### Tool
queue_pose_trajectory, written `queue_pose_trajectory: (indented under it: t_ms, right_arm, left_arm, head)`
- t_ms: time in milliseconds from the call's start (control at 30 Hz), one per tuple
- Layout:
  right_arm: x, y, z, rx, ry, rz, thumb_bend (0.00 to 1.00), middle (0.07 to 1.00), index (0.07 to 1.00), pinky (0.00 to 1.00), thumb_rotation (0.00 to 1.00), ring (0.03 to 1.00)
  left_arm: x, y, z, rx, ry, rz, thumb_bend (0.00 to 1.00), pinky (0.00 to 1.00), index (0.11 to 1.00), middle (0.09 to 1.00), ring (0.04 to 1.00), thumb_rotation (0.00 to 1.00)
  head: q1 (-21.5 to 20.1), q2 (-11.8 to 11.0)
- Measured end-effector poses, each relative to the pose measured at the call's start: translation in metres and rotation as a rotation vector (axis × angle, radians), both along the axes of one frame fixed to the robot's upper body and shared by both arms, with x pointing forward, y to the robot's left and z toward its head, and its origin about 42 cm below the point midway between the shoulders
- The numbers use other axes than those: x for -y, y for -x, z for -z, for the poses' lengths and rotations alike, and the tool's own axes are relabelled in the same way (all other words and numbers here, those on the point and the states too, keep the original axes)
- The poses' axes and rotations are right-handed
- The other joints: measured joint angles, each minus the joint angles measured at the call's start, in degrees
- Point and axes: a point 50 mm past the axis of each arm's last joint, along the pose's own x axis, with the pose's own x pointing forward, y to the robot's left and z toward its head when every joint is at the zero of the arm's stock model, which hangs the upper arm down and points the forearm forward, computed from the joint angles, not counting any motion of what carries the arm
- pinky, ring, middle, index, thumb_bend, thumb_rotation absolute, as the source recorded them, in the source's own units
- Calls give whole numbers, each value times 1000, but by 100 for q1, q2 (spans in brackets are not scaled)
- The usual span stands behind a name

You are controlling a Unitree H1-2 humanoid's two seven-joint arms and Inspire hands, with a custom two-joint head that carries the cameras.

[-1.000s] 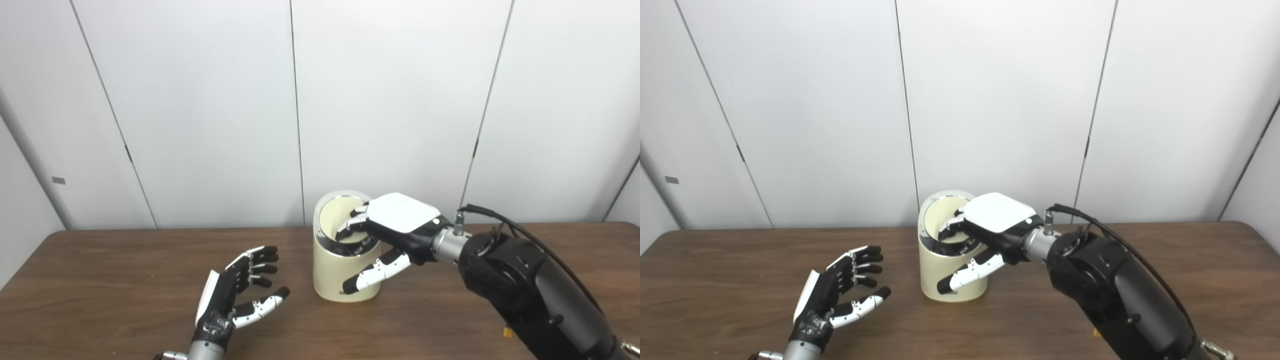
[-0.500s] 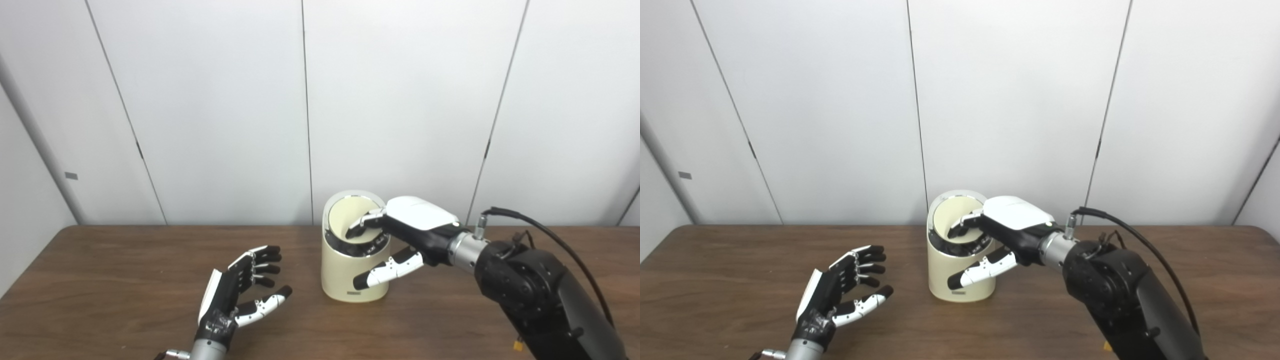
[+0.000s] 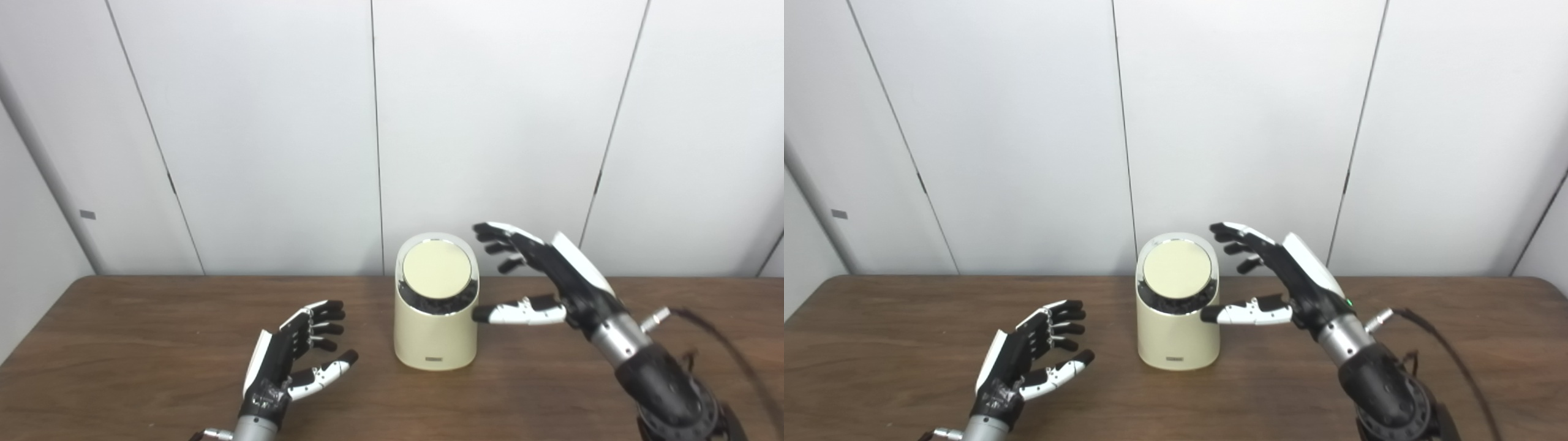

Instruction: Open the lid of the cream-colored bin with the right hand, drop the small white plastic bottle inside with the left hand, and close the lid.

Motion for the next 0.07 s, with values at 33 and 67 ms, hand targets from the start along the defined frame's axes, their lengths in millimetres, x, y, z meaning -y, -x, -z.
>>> queue_pose_trajectory:
  t_ms: [33, 67]
  right_arm:
    - [4, 2, 6, -7, -14, 13, 732, 881, 890, 677, 279, 809]
    - [8, 4, 13, -20, -26, 23, 733, 885, 891, 677, 263, 808]
  left_arm:
    - [0, 0, 0, 0, 0, 0, 591, 595, 767, 749, 693, 0]
    - [0, 0, 0, 0, 1, 1, 589, 592, 768, 751, 693, 0]
  head:
    - [-9, -9]
    - [-9, -17]
